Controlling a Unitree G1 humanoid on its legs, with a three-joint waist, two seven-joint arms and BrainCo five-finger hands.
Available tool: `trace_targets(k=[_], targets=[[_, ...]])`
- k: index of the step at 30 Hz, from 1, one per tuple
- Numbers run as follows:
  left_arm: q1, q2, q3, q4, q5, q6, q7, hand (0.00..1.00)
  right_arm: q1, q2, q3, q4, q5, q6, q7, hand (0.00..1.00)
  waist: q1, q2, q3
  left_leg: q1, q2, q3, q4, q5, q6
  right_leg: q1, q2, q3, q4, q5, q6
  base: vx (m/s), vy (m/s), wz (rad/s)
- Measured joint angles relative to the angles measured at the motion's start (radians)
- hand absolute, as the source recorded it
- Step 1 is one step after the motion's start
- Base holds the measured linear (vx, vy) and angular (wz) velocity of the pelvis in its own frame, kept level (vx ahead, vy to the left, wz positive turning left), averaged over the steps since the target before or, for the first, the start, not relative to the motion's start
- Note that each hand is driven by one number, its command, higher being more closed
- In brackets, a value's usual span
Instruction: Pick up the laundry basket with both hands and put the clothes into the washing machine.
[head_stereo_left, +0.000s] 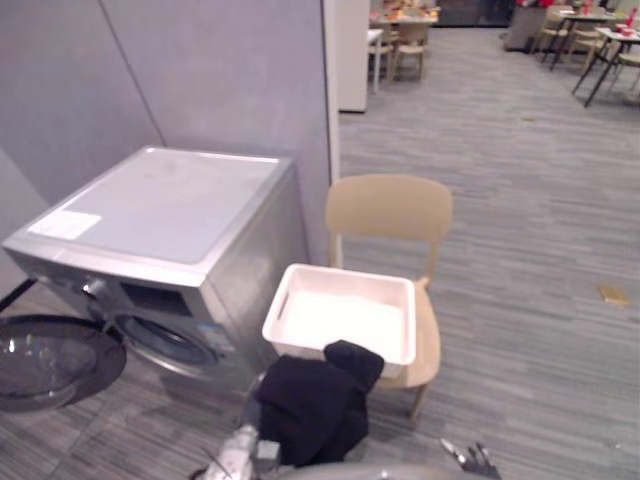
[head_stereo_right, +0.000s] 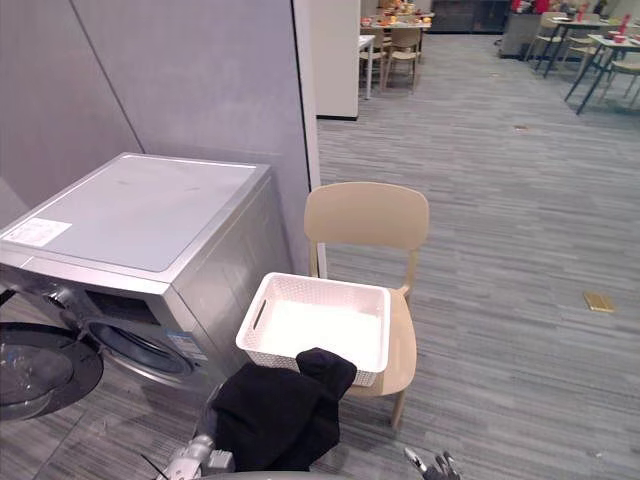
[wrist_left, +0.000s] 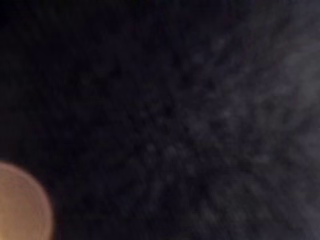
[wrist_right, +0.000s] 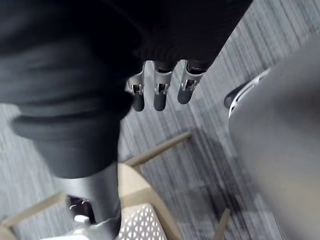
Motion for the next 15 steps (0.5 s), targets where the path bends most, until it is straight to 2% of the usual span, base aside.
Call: trace_targets(k=[2, 9, 15], targets=[[0.004, -0.006, 0.07, 0.086, 0.017, 0.006, 0.018, 1.0, 0.001, -0.003, -0.032, 0.085, 0.004, 0.003, -0.012, 0.0, 0.013, -0.014, 0.002, 0.009, -0.005, -0.02, 0.0, -0.002, 0.003, 0.021, -0.007, -0.025, 0.012, -0.019, -0.002, 0.06, 0.001, 0.33], [-0.029, -0.064, 0.261, 0.293, 0.014, 0.029, 0.088, 1.0, -0.014, -0.001, -0.054, 0.134, 0.023, 0.006, -0.044, 0.0, 0.013, -0.029, 0.008, 0.014, -0.021, -0.035, 0.0, -0.008, 0.011, 0.033, -0.027, -0.048, 0.03, -0.037, 0.007, 0.03, 0.007, 0.1], [-0.07, -0.098, 0.329, 0.335, -0.102, 0.038, 0.135, 1.0, -0.04, 0.004, -0.069, 0.164, 0.021, 0.012, -0.07, 0.0, 0.011, -0.046, 0.016, 0.014, -0.047, -0.086, 0.0, -0.009, 0.018, 0.04, -0.061, -0.092, 0.098, -0.085, 0.018, 0.01, 0.007, 0.24]])
